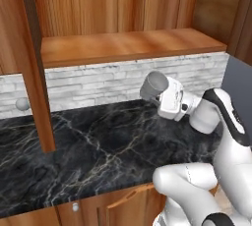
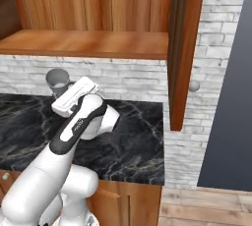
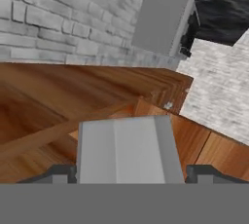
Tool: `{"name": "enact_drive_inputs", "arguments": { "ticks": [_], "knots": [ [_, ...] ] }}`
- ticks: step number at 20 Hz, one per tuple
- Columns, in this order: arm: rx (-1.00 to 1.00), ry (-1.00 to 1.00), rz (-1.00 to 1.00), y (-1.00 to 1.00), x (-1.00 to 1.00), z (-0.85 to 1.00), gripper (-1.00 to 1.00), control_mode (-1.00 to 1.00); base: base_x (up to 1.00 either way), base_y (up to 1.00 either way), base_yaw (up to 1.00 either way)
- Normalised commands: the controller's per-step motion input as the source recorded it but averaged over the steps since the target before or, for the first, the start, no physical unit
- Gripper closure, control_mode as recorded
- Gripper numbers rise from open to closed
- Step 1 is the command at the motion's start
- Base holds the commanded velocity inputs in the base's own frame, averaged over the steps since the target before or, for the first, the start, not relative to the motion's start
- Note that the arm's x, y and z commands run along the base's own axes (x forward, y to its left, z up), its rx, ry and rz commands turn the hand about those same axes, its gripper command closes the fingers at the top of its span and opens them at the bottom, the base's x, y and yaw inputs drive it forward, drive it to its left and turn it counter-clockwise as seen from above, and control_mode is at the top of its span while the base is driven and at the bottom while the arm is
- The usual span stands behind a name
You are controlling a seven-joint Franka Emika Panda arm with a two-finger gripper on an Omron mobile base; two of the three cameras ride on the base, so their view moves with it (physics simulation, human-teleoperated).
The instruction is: Move the glass cup from next to the sink to the open cabinet. Then, move the bowl with the sweet potato to the fridge to clear the area for faucet cleaning.
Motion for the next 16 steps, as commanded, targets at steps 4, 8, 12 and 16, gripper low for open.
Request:
{"name": "enact_drive_inputs", "arguments": {
  "ticks": [4,8,12,16],
  "knots": [
    [0.00,0.05,-0.22,-0.12,-0.35,1.00,1.00,-1.00,0.00,0.00,0.00],
    [0.00,0.17,-0.35,-0.32,-0.38,1.00,1.00,-1.00,0.00,0.00,0.00],
    [0.03,0.29,-0.29,-0.33,-0.19,1.00,1.00,-1.00,0.00,0.00,0.00],
    [0.11,0.39,-0.17,-0.33,-0.22,1.00,1.00,-1.00,0.00,0.00,0.00]
  ]
}}
